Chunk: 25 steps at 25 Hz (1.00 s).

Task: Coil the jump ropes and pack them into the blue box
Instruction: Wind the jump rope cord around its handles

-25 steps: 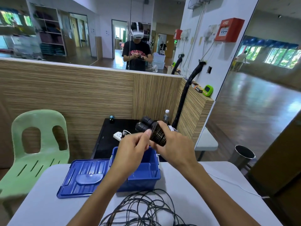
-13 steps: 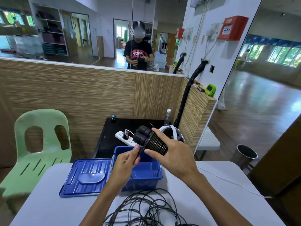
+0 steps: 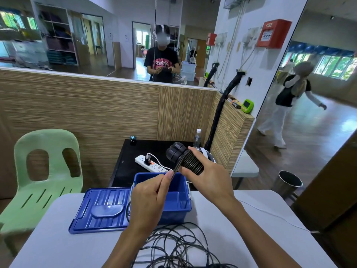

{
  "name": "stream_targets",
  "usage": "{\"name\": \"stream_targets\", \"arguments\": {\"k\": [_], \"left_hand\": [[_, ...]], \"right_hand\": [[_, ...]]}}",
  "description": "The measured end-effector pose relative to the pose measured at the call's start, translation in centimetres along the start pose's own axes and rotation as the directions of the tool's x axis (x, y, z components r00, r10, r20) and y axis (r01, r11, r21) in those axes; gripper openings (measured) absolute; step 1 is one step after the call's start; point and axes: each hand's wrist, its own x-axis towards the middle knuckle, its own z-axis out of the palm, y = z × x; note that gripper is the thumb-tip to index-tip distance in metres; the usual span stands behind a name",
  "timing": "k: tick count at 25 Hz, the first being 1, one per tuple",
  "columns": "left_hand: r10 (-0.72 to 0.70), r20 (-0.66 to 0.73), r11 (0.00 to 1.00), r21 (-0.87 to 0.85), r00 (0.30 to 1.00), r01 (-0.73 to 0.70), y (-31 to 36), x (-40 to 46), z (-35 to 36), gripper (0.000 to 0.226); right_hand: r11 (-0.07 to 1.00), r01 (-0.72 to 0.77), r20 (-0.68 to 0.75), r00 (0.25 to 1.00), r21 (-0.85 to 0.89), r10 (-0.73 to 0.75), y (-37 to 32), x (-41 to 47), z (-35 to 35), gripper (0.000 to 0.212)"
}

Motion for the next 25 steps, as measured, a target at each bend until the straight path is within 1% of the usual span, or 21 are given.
{"name": "stream_targets", "arguments": {"k": [1,3,4,5,7,9,11,12,14,16,17,18,19,20,21,22,23,24,25], "left_hand": [[0.013,-0.016,0.999,0.038,1.0,-0.012,0.4,0.1,-0.2,0.041],[-0.007,-0.027,1.0,0.024,1.0,0.008,0.7,0.1,-0.5,0.043],[-0.064,-0.021,0.997,-0.034,0.998,0.063,0.5,0.0,-0.5,0.045],[-0.15,0.0,0.98,-0.134,0.989,0.148,0.2,-0.1,-0.5,0.046],[-0.313,0.086,0.887,-0.331,0.946,0.323,-0.7,-0.3,-0.4,0.048],[-0.355,0.179,0.801,-0.448,0.918,0.397,-1.7,-0.3,-0.1,0.05],[-0.372,0.258,0.729,-0.514,0.892,0.453,-2.9,0.2,0.6,0.05],[-0.38,0.297,0.712,-0.511,0.876,0.482,-3.6,0.4,1.0,0.05],[-0.35,0.361,0.728,-0.475,0.864,0.494,-4.5,1.4,1.2,0.047],[-0.275,0.459,0.767,-0.425,0.845,0.48,-5.2,3.0,1.1,0.027],[-0.24,0.526,0.812,-0.351,0.816,0.465,-5.6,4.1,0.8,0.018],[-0.181,0.615,0.845,-0.303,0.767,0.441,-6.0,5.2,0.4,0.014],[-0.131,0.702,0.873,-0.252,0.7,0.417,-5.9,6.4,-0.1,0.011],[-0.099,0.776,0.877,-0.228,0.623,0.423,-5.6,7.4,-0.5,0.013],[-0.102,0.828,0.907,-0.15,0.552,0.394,-5.1,8.4,-1.0,0.022],[-0.083,0.846,0.968,-0.056,0.526,0.244,-4.8,9.4,-1.0,0.035],[-0.062,0.847,0.995,0.095,0.528,-0.036,-4.2,10.3,-1.2,0.044],[-0.046,0.854,0.93,0.225,0.518,-0.29,-3.5,11.0,-1.2,0.049],[-0.061,0.864,0.832,0.32,0.499,-0.452,-2.8,11.4,-1.3,0.053]], "right_hand": [[1.0,-0.002,0.016,1.0,-0.001,0.002,-0.1,0.2,0.2,0.076],[1.0,-0.002,0.034,0.999,0.002,0.002,-0.3,0.3,0.3,0.073],[1.0,0.004,0.036,0.999,0.016,-0.004,-0.4,0.4,0.3,0.072],[0.999,0.016,0.042,0.999,0.037,-0.017,-0.4,0.3,0.2,0.071],[0.995,0.053,0.052,0.997,0.079,-0.057,-0.5,-0.2,0.2,0.073],[0.986,0.075,0.064,0.994,0.15,-0.085,-0.6,-0.8,0.2,0.073],[0.968,0.086,0.094,0.989,0.238,-0.111,-0.7,-1.2,-0.2,0.07],[0.958,0.099,0.121,0.983,0.271,-0.136,-0.8,-1.3,-0.5,0.068],[0.945,0.166,0.18,0.958,0.283,-0.222,-0.7,-1.6,-1.0,0.066],[0.936,0.223,0.222,0.932,0.273,-0.287,-0.5,-1.9,-1.4,0.067],[0.932,0.24,0.242,0.92,0.271,-0.307,-0.3,-2.0,-1.5,0.068],[0.929,0.26,0.262,0.907,0.264,-0.329,-0.1,-2.0,-1.7,0.069],[0.925,0.288,0.282,0.892,0.247,-0.353,0.1,-2.1,-1.9,0.07],[0.92,0.323,0.298,0.876,0.223,-0.38,0.1,-2.1,-2.0,0.071],[0.913,0.364,0.309,0.86,0.185,-0.406,0.1,-2.2,-2.1,0.072],[0.901,0.413,0.316,0.844,0.133,-0.433,0.0,-2.3,-2.0,0.072],[0.885,0.461,0.323,0.829,0.066,-0.456,-0.2,-2.5,-1.7,0.073],[0.866,0.501,0.336,0.816,-0.006,-0.47,-0.4,-2.7,-1.3,0.074],[0.845,0.53,0.354,0.805,-0.068,-0.476,-0.6,-2.8,-0.9,0.075]]}}
